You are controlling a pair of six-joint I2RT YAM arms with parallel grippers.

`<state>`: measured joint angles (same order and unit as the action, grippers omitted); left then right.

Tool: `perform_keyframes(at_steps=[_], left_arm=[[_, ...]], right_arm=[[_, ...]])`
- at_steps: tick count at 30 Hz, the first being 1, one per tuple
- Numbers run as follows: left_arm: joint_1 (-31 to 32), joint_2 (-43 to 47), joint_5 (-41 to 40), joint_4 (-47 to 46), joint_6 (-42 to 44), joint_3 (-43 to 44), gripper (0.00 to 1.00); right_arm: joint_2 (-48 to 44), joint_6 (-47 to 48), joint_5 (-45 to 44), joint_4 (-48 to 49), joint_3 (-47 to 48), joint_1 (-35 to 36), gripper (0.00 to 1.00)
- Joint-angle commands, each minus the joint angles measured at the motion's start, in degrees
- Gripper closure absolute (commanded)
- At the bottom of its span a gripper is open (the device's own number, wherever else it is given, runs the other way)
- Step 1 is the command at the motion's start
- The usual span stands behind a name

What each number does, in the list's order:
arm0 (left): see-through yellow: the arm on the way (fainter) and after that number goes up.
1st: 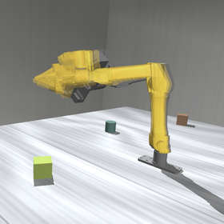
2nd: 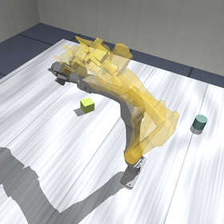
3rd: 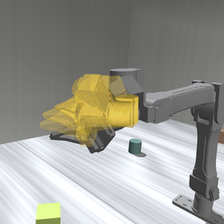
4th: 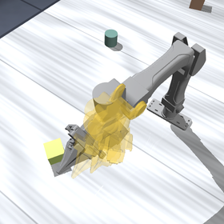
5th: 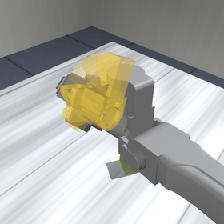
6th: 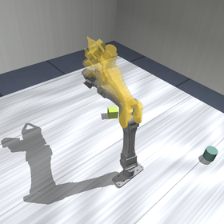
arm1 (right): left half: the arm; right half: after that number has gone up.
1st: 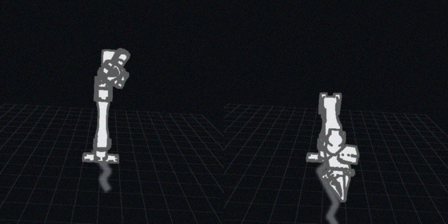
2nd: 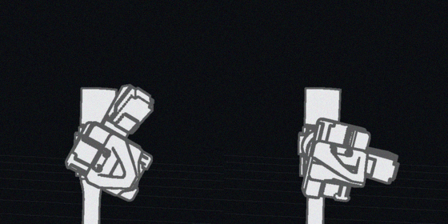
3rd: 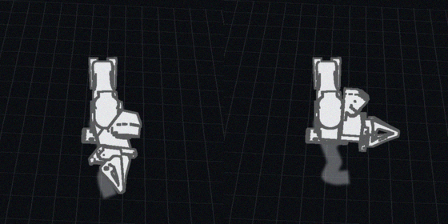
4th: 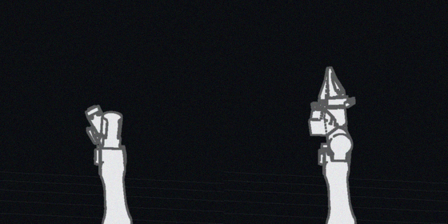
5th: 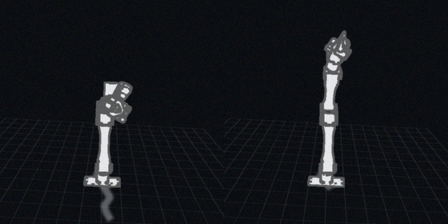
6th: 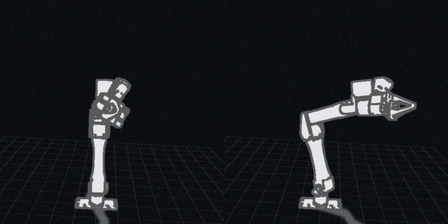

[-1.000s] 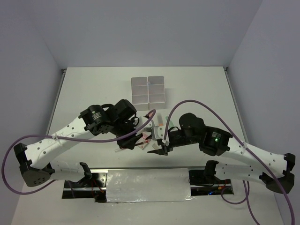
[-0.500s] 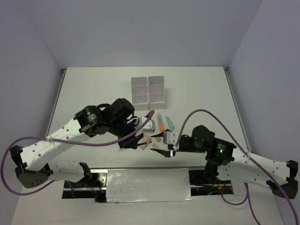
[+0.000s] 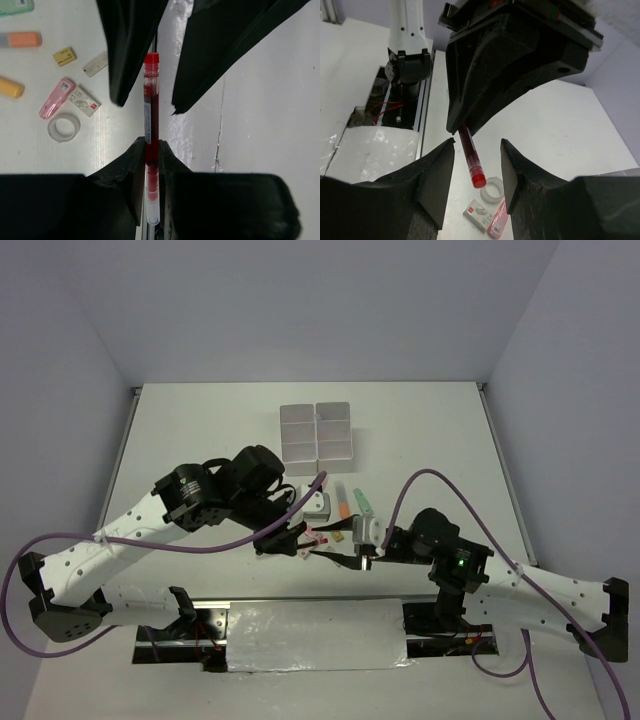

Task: Sort the stationery into containers
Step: Close the pen cap on the pen.

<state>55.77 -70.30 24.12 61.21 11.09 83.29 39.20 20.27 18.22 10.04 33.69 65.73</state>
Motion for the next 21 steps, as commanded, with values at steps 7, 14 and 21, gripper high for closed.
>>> perform_keyframes(at_steps=[7, 14, 21], left_arm=[[0.22, 0.87, 3.83, -1.89, 2.88, 1.79, 1.00], [0.22, 1.05, 3.04, -1.97, 3.06, 1.00, 1.00], [0.31, 1.48, 0.51, -3.11, 2.62, 0.74, 0.97]], right_arm=[[3.16, 0.64, -0.55, -0.72, 3.66, -0.08, 0.58], [2.29, 0.47, 0.68, -0.90, 3.66, -0.43, 0.74], [2.11, 0.47, 1.38, -1.17, 3.93, -0.52, 1.00]])
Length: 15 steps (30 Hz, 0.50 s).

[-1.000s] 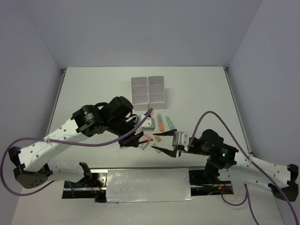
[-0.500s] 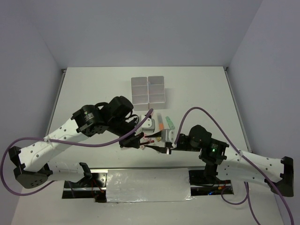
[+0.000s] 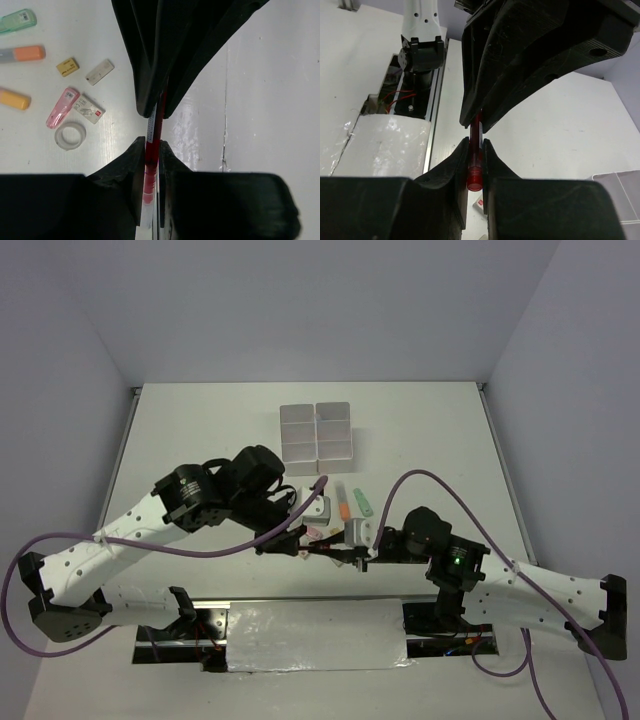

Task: Sort the stationery into containers
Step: Close the pen cap on the pen.

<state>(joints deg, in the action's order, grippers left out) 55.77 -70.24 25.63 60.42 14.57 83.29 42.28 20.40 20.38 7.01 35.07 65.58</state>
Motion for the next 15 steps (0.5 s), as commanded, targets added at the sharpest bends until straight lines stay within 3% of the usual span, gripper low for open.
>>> perform_keyframes(at_steps=[1, 2, 3, 6, 7, 9, 15], left_arm=[[0.22, 1.59, -2.67, -3.37, -1.55, 0.56, 0.91], [0.22, 1.68, -4.78, -4.17, -2.34, 0.47, 0.84], [0.22, 2.12, -9.67, -4.87, -3.74, 0.47, 0.64], [0.22, 3.35, -16.12, -8.38, -6.47, 0.39, 0.35], [0.22, 3.70, -17.88, -9.09, -6.66, 0.56, 0.20], [0.22, 4.41, -18.42, -10.94, -7.18, 1.09, 0.01], [0.22, 4.49, -20.79, -14.45, -8.32, 3.37, 0.01]], right_arm=[[-1.15, 0.43, -0.78, 2.13, 2.37, -0.37, 1.00], [-1.15, 0.51, -1.04, 2.14, 2.28, -0.28, 1.00], [-0.89, 0.60, -1.31, 1.96, 2.28, -0.28, 1.00], [0.43, 0.95, -2.80, 1.08, 2.72, -0.80, 1.00], [1.22, 0.95, -3.24, 1.17, 2.72, -0.98, 1.00], [1.66, 0.69, -3.50, 2.22, 2.37, -1.86, 1.00], [3.24, -0.63, -6.65, 6.26, 0.88, -3.97, 1.00]])
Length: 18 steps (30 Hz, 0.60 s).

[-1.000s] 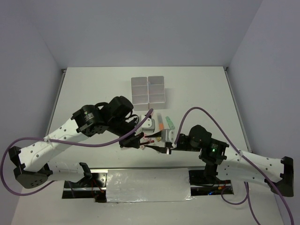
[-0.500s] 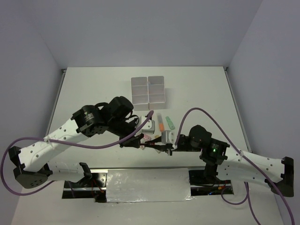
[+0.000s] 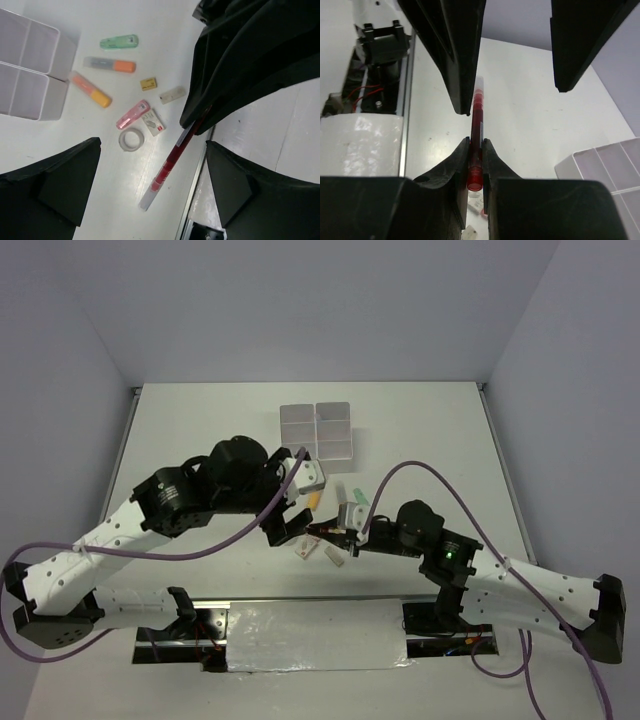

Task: Sort the stationery into containers
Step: Close the pen cap on the pen.

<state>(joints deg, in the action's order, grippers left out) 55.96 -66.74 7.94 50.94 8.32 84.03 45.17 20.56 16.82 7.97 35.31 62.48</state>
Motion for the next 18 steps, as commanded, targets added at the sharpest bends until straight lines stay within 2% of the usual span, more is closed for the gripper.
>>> perform_keyframes(at_steps=[1, 3, 4, 5, 7, 8, 9, 10, 13, 16, 18], left_arm=[[-0.07, 1.35, -4.24, -5.93, -2.69, 2.81, 0.01], [-0.07, 3.44, -10.20, -10.04, -5.48, 2.81, 0.01], [-0.07, 4.50, -13.28, -12.07, -7.07, 1.94, 0.01], [-0.07, 5.82, -20.18, -14.27, -9.26, 1.15, 0.01], [-0.07, 12.65, -28.81, -22.34, -20.82, -3.57, 0.01], [-0.07, 14.51, -29.99, -25.07, -24.28, -5.78, 0.01], [-0.07, 16.71, -29.83, -31.62, -27.18, -8.50, 0.01], [-0.07, 18.47, -28.61, -35.34, -29.56, -14.36, 0.01], [0.02, 24.45, -24.48, -46.31, -41.32, -23.43, 0.01], [-0.07, 25.87, -21.58, -56.54, -50.64, -30.57, 0.01], [0.02, 25.61, -18.25, -61.98, -53.66, -34.61, 0.01]], right_arm=[[0.62, -1.13, -3.98, 6.52, 0.12, -1.39, 1.00], [0.45, -2.88, -7.48, 11.61, -2.34, -2.27, 1.00], [-0.07, -3.67, -12.46, 13.89, -3.31, -3.23, 1.00], [-0.34, -5.60, -15.73, 18.79, -5.14, -3.50, 1.00], [-1.04, -8.94, -26.86, 26.79, -7.35, -4.20, 1.00], [-1.05, -9.65, -30.32, 29.53, -7.88, -4.38, 1.00], [-1.05, -9.57, -32.53, 31.74, -8.32, -4.38, 1.00], [-1.13, -7.66, -32.90, 36.37, -9.37, -4.38, 1.00], [-0.96, -6.68, -34.74, 47.35, -12.27, -4.21, 1.00], [0.01, -5.44, -36.76, 56.94, -14.21, -4.21, 1.00], [0.27, -5.09, -35.28, 60.40, -14.74, -4.29, 1.00]])
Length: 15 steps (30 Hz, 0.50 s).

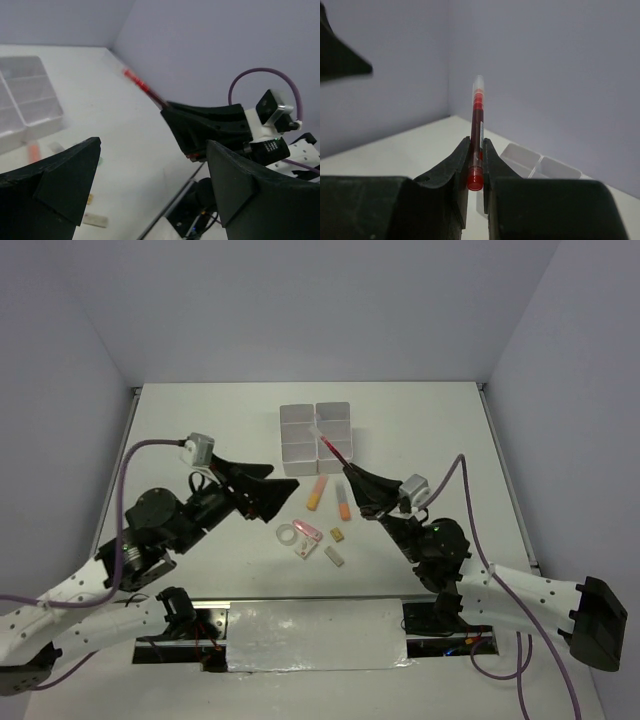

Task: Sort the stationery into containers
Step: Close the pen cap on the pen.

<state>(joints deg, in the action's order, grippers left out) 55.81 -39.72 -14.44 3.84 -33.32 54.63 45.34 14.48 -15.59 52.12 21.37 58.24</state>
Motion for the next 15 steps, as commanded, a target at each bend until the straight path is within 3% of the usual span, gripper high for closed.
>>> perform_keyframes(at_steps=[1, 6, 10, 15], left_arm=[[0.17, -2.63, 4.94, -18.83, -13.60, -6.02, 0.01], [0.09, -6.85, 7.22, -27.55, -13.00, -7.69, 0.01], [0.09, -9.05, 6.27, -30.46, -10.37, -7.52, 0.01], [0.09, -8.53, 7.93, -39.76, -7.73, -9.19, 0.03]], right_arm=[[0.01, 0.64, 0.01, 16.78, -0.45, -0.14, 1.00], [0.27, -2.78, 8.64, 18.37, 1.66, 0.38, 1.00], [0.89, -3.14, 14.18, 11.72, 5.17, 0.91, 1.00], [2.82, -3.58, 15.15, 12.39, 4.57, 1.53, 1.00]])
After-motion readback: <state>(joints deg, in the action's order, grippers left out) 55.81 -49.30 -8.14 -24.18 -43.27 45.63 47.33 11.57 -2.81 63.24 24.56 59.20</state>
